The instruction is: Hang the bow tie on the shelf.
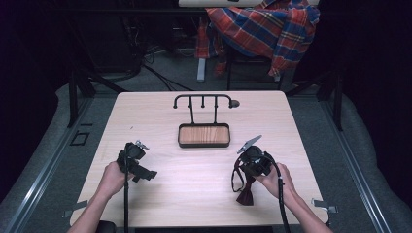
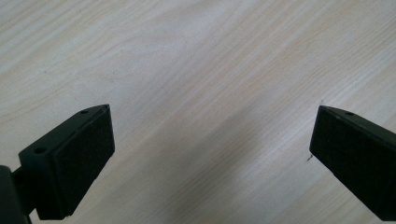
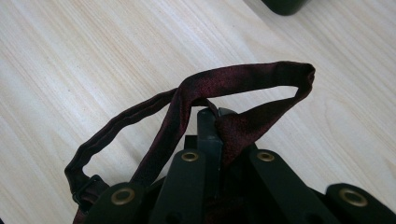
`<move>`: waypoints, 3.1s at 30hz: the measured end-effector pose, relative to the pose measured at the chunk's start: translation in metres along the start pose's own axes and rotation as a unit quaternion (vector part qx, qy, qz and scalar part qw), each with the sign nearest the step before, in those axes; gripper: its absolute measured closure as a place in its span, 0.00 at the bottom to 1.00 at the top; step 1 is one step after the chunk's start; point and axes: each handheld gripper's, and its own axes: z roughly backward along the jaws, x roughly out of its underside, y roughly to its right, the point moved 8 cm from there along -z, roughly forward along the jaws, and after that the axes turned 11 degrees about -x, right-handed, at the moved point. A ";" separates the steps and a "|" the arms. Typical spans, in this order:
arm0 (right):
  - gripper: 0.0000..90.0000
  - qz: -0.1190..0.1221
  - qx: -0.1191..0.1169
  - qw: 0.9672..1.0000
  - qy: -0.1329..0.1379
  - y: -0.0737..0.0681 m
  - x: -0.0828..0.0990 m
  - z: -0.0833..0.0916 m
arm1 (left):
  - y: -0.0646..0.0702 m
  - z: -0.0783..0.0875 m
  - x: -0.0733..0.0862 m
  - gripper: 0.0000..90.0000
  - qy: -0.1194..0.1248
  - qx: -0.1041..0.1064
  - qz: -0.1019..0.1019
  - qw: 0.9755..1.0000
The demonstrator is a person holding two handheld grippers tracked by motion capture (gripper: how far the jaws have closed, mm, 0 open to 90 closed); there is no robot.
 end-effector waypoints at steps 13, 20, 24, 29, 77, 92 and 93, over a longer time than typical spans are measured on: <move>0.98 0.013 0.017 1.000 0.005 0.002 -0.002 0.005 | 0.001 0.000 0.000 0.00 -0.001 -0.006 -0.005 1.000; 0.98 0.016 0.028 0.999 0.009 0.002 -0.004 0.008 | 0.002 0.000 0.001 0.00 -0.003 -0.010 -0.009 1.000; 0.98 0.018 0.037 0.999 0.017 0.005 -0.006 0.014 | 0.003 -0.001 0.000 0.00 -0.004 -0.009 -0.012 1.000; 0.98 0.015 0.045 0.999 0.018 0.010 -0.007 0.016 | 0.004 0.000 0.000 0.00 -0.002 -0.009 -0.011 1.000; 0.98 -0.002 0.058 0.993 0.098 0.028 -0.072 0.032 | 0.003 -0.003 0.002 0.00 -0.010 -0.008 -0.011 1.000; 0.98 0.005 0.067 0.991 0.114 0.030 -0.081 0.041 | 0.004 -0.003 0.002 0.00 -0.011 -0.008 -0.011 1.000; 0.98 0.007 0.068 0.991 0.114 0.030 -0.082 0.042 | 0.004 -0.003 0.002 0.00 -0.010 -0.008 -0.011 1.000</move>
